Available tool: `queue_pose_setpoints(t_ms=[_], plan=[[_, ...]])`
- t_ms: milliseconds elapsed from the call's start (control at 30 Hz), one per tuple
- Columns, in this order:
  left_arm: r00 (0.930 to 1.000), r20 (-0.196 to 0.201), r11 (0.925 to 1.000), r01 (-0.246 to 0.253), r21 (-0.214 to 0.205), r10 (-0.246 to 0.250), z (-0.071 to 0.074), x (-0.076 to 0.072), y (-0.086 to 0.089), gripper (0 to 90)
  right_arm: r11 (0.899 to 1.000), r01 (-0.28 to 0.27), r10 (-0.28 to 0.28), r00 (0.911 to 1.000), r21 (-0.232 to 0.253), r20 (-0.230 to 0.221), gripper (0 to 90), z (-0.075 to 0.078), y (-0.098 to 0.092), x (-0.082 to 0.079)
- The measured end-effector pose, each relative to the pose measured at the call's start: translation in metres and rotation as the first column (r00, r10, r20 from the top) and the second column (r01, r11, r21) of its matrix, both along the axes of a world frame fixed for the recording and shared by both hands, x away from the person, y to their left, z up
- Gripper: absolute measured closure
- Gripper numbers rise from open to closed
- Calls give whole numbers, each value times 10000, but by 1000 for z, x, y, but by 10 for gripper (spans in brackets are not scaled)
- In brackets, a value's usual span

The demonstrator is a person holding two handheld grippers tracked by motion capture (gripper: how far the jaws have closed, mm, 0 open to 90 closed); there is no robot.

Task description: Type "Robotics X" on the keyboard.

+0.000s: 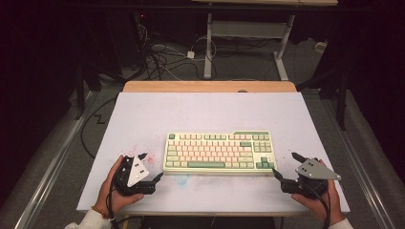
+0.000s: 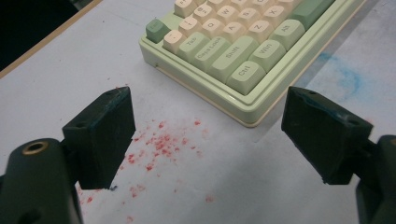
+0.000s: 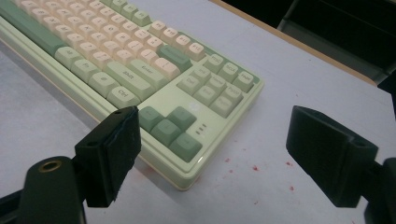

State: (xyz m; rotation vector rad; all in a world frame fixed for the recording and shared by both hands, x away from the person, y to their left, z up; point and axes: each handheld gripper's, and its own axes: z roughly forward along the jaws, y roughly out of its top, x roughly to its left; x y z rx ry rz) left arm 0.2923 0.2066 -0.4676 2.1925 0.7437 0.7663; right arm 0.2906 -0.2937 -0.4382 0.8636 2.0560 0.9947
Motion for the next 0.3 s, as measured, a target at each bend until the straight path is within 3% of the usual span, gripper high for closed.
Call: queue_pose_setpoints(t_ms=[300], plan=[[9999,-104,10000,-23,14,23,0,3,0,162,10000,25,-26,9999,-94,-152,180,-5,-1,4]])
